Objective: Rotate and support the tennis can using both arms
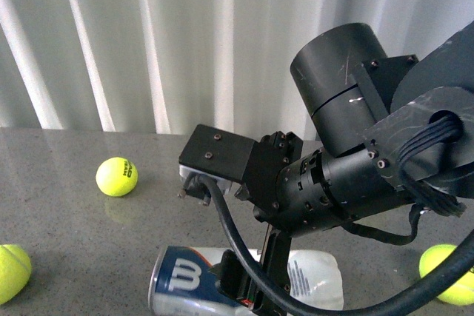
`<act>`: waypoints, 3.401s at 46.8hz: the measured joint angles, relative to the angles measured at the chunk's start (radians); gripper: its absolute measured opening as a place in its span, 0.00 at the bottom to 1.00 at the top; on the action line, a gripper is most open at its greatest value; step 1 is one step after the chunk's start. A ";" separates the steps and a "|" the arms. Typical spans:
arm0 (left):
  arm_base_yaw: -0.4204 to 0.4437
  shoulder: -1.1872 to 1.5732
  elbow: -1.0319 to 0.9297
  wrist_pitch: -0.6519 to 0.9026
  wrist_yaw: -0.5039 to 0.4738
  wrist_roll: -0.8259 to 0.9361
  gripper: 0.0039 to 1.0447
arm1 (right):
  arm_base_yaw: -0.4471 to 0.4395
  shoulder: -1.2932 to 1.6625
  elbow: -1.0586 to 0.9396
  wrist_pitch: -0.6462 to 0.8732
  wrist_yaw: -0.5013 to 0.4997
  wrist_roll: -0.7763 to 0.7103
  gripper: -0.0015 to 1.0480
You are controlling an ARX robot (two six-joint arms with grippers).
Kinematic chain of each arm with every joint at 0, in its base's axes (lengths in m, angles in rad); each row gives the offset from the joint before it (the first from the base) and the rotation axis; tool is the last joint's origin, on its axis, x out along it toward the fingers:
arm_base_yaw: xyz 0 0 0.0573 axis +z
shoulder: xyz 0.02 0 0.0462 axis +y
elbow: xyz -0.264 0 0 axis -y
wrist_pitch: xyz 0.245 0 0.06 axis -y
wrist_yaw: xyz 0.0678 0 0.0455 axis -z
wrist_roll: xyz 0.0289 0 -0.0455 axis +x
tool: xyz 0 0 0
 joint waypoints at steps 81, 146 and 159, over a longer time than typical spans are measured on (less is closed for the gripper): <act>0.000 0.000 0.000 0.000 0.000 0.000 0.94 | -0.470 -1.265 -0.981 0.553 0.398 0.777 0.03; 0.000 0.000 0.000 0.000 0.000 0.000 0.94 | -0.470 -1.805 -1.065 0.113 0.397 0.780 0.03; 0.000 -0.001 0.000 0.000 0.000 0.000 0.94 | -0.470 -1.942 -1.065 -0.028 0.395 0.780 0.03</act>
